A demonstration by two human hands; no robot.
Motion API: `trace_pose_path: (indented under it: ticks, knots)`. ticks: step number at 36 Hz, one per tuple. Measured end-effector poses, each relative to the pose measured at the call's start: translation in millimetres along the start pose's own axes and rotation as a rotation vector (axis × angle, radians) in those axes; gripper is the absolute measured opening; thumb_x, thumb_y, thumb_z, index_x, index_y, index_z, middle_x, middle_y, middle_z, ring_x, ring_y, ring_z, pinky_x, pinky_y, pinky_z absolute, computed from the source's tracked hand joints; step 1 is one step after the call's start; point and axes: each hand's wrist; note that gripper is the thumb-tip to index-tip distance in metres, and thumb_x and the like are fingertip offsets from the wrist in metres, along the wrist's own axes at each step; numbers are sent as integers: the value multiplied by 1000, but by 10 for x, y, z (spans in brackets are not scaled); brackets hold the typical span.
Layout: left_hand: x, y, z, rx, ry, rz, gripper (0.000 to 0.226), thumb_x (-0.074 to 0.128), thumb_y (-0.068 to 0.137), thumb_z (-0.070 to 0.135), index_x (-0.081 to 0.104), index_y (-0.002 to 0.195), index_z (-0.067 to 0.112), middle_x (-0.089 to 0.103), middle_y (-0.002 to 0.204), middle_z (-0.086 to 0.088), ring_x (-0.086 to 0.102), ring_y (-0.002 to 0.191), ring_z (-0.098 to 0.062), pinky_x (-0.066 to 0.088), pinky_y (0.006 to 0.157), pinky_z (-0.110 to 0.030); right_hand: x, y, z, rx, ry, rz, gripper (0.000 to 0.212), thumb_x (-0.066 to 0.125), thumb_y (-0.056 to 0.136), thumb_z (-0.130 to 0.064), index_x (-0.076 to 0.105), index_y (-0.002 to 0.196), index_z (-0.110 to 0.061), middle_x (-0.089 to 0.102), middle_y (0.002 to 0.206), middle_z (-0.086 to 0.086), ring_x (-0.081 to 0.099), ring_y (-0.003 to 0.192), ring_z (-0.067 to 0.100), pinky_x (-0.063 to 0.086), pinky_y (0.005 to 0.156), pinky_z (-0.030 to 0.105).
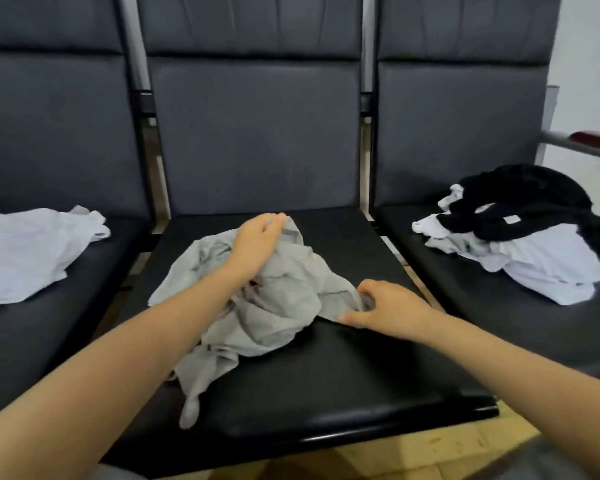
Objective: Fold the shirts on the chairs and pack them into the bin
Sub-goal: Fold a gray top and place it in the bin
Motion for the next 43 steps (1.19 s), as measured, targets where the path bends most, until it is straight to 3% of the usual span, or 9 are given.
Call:
trace_pose_path:
  ticks: [6,11,15,19,23,25,31,36,43]
  knots:
    - [-515,-113,-45,-384,-346,157,35,46,98,37,67,100,10,68,104,-10,60,93,-19,49,86,-39,40,279,-199,-175,-136,202,19,61,88,-37,55,96,-21,62,94,-2,60,90,21,39,67,30]
    - [-815,-260,-67,-444,-681,218,28,48,101,27,63,81,14,62,63,1,59,61,-12,52,63,-27,-166,455,-34,-129,46,429,17,59,80,-9,59,94,-18,53,93,-1,58,89,28,46,76,36]
    - [-1045,-311,-94,-402,-899,182,25,44,99,16,65,102,2,70,92,-7,67,89,-19,53,87,-29,-234,471,55,-197,248,270,29,69,78,-11,63,102,-27,51,103,-5,57,89,14,47,85,28]
    - [-1018,-447,-147,-520,-744,-44,34,49,97,32,68,109,7,72,106,-11,69,91,-23,53,84,-37,-200,343,-22,-286,551,-95,12,67,88,-12,75,92,-20,73,99,1,67,88,6,52,86,22]
    - [-952,-575,-271,-606,-263,-321,58,78,68,57,69,111,19,73,109,-3,68,103,-20,51,96,-40,-45,365,-18,-223,661,-53,27,63,92,-18,74,71,-5,73,74,9,68,71,16,51,75,28]
    - [-917,-626,-254,-557,-64,-421,42,74,78,48,73,102,13,74,105,-3,68,103,-20,50,99,-41,27,417,8,-172,638,81,25,69,88,-24,71,70,-7,70,69,10,63,65,14,49,70,33]
    - [-775,-632,-140,-560,-93,-240,11,58,89,28,64,87,19,67,97,3,61,101,-16,47,98,-37,66,416,28,41,51,123,48,73,73,-59,49,98,-26,56,95,-4,56,85,13,40,66,27]
    - [-756,-621,-156,-576,-245,-133,11,60,92,29,66,93,19,71,92,-3,65,93,-18,49,94,-33,103,387,-74,10,-33,78,30,58,91,-39,50,74,-15,53,73,-2,54,75,20,34,54,28]
    - [-821,-502,-269,-664,-479,15,38,56,95,39,64,122,13,68,117,-8,65,107,-24,50,97,-40,-18,415,19,194,297,240,6,39,92,-7,45,91,-9,50,81,8,49,71,26,36,60,29]
Point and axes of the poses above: each hand's wrist, its own y-axis towards the middle knuckle, its own x-axis out of the palm, z = x × y
